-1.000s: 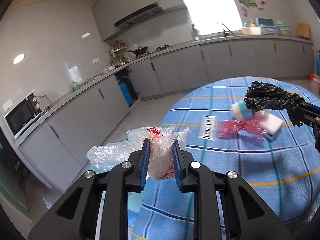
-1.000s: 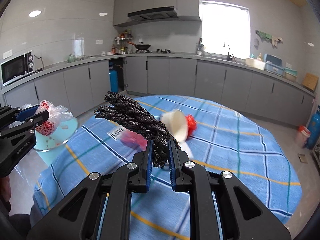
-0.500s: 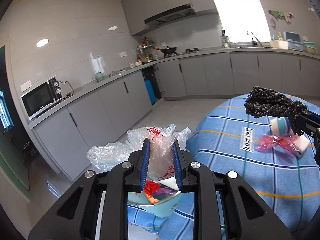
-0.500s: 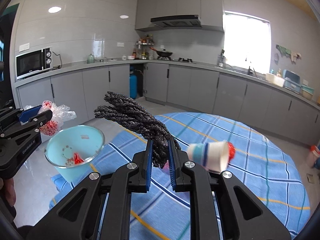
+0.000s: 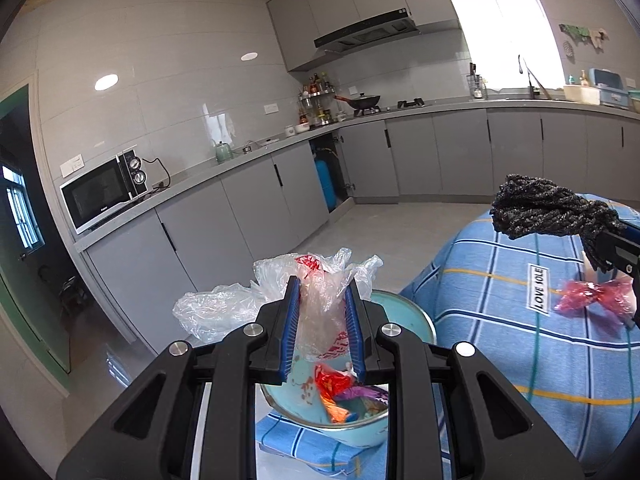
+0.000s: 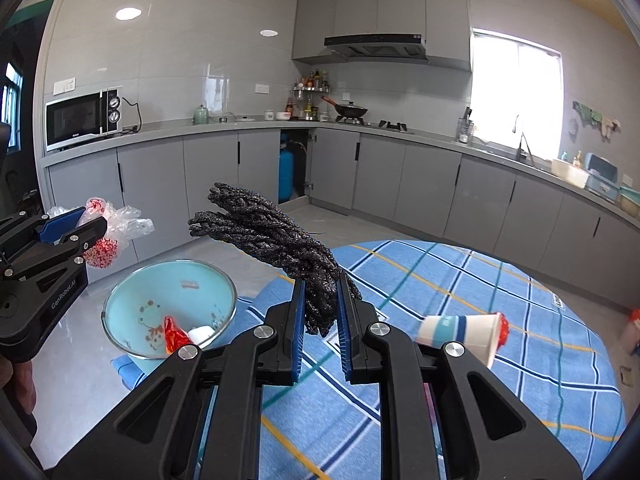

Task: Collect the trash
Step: 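Carry the clear plastic bag over the bucket while the right gripper carries the black rope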

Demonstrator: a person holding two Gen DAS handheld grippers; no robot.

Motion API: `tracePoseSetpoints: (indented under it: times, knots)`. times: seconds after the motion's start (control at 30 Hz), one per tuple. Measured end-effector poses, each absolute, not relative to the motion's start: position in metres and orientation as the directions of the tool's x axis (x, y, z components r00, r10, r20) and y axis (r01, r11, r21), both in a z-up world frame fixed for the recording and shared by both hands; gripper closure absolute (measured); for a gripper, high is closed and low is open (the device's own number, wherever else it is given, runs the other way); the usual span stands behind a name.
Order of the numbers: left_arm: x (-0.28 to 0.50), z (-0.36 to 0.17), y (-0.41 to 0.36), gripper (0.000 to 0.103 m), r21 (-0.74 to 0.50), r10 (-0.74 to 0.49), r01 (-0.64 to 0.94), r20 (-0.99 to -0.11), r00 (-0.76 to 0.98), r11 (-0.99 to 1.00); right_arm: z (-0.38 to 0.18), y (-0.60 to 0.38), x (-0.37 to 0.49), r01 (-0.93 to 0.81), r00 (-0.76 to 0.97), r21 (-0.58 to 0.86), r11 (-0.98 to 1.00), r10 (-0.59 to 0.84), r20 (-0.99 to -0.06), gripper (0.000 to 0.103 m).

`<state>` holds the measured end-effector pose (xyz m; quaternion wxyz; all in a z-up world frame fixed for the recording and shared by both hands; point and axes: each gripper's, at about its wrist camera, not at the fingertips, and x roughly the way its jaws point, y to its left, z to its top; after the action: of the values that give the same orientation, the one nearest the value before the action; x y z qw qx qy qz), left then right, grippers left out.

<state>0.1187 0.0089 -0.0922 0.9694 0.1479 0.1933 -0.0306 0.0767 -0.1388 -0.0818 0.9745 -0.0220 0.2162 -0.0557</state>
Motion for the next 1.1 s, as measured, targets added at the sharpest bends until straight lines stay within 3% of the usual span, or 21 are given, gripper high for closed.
tracePoseSetpoints:
  times: [1.1]
  knots:
    - [0.186,-0.099,0.045,0.08,0.296,0.099,0.033,-0.422,0.901,0.955,-0.091,-0.082,0.169,-0.016,0.884,-0.066,0.998,-0.016,-0.467,0.087]
